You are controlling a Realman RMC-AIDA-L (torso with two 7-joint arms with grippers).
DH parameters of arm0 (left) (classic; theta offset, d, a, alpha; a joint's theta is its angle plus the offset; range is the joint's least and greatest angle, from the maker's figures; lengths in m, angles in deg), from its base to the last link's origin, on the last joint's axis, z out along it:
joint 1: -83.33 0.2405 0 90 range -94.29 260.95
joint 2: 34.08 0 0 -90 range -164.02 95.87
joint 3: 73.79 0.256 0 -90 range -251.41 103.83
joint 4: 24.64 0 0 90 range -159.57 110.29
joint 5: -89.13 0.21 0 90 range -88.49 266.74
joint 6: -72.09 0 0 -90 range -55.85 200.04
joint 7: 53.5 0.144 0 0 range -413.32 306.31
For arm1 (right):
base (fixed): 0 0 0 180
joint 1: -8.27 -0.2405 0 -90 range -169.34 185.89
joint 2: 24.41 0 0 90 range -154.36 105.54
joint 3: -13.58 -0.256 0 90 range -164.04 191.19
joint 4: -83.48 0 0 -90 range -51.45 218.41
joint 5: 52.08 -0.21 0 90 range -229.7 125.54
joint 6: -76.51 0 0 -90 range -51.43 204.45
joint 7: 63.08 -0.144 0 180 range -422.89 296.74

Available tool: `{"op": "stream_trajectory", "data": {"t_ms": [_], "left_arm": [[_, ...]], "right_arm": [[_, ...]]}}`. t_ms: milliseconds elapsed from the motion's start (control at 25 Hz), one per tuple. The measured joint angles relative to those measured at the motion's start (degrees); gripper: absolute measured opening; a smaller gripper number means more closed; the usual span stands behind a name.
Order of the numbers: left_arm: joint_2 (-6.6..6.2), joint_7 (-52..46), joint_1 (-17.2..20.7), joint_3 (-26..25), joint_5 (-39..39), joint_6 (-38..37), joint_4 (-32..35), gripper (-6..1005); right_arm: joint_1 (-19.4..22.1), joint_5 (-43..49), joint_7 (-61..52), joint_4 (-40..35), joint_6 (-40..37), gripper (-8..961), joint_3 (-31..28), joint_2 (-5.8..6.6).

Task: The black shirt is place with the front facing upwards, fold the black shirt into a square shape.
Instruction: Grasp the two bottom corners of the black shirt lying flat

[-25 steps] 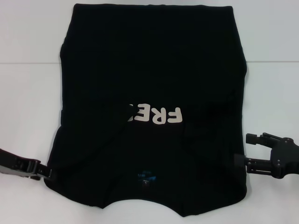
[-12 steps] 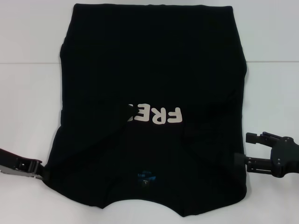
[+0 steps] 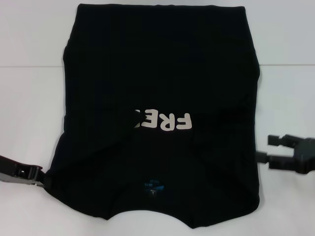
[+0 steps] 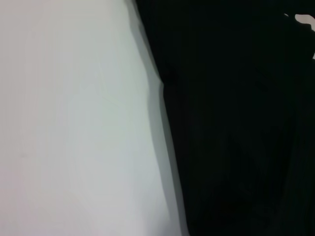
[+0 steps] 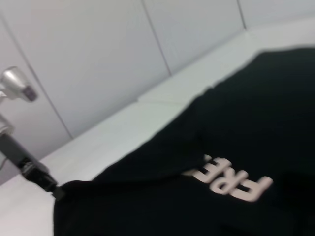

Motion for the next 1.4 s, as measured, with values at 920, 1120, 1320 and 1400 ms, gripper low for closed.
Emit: {"op": "stream_trajectory", "data": {"t_ms": [920, 1120, 1320, 1400], "left_arm": [[-0.52, 0.43, 0.41, -3.6, -0.42, -1.76, -0.48, 14], [-0.49, 0.51, 0.32, -3.62, -0.41, -1.76, -1.01, 14], [-0.59, 0.56, 0.61, -3.72, -0.86, -1.74, -1.09, 14], [-0.66, 0.6, 0.61, -3.72, -1.04, -1.79, -1.09, 14]], "right_arm": [[-27.4, 43.0, -50.04, -15.13, -9.86, 945, 11.42, 1.01], [-29.64, 43.25, -51.69, -14.91, -7.73, 945, 17.67, -1.68], [-30.14, 43.37, -52.76, -14.8, -6.59, 944, 24.15, -4.11], [-30.15, 43.52, -52.91, -14.5, -6.58, 944, 25.94, -4.68]]}}
